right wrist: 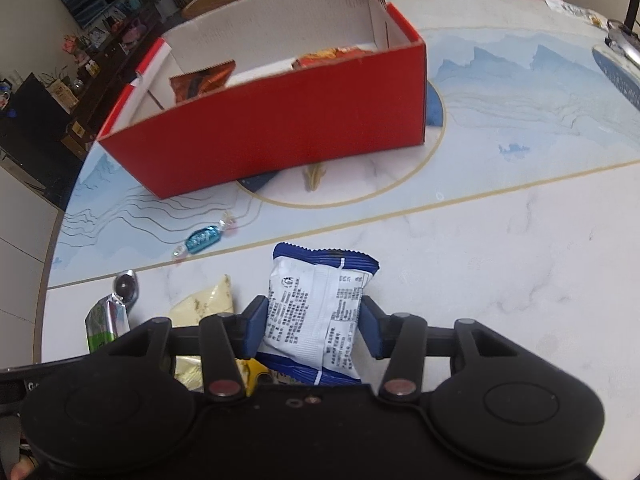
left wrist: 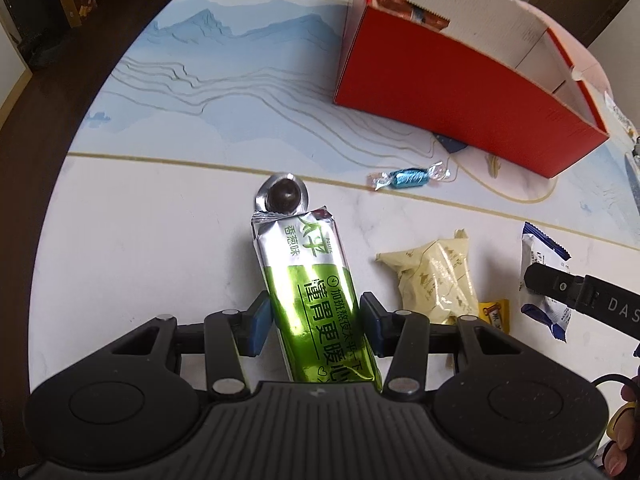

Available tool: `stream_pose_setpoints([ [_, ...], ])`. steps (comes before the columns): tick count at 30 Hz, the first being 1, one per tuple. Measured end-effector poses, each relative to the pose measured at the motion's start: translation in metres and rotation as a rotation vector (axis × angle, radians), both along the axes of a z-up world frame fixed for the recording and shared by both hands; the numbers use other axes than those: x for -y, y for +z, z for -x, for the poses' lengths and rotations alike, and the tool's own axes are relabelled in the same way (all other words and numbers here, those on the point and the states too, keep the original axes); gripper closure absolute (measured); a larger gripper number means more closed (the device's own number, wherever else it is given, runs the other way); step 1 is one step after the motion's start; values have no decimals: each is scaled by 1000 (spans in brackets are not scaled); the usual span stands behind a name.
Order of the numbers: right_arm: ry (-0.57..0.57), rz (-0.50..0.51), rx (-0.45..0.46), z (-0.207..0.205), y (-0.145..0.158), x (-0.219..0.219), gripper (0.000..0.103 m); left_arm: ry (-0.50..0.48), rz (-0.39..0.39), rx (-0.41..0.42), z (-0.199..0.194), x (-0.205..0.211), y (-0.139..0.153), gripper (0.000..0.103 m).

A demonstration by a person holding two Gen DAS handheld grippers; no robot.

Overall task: Organize snacks
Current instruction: 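Grasp the white-blue biscuit packet with the right gripper while the left grasps the green wafer bar, then carry the biscuit packet and green wafer bar with both grippers into the box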

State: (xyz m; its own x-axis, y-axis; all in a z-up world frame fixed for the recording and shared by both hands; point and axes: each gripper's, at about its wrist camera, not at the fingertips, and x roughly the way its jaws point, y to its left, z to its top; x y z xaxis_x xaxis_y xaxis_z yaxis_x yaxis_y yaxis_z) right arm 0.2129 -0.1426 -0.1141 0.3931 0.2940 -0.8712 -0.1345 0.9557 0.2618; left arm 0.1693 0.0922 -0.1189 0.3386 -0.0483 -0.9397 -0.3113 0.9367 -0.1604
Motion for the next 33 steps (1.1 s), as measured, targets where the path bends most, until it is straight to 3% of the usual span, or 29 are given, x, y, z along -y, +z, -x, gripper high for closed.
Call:
stream_pose_setpoints([
  [19, 70, -3, 120, 13, 48, -9, 56, -48, -7, 112, -1, 8, 51, 56],
  [33, 118, 1, 225, -5, 83, -11, 56, -99, -69, 224, -28, 18, 103, 56],
])
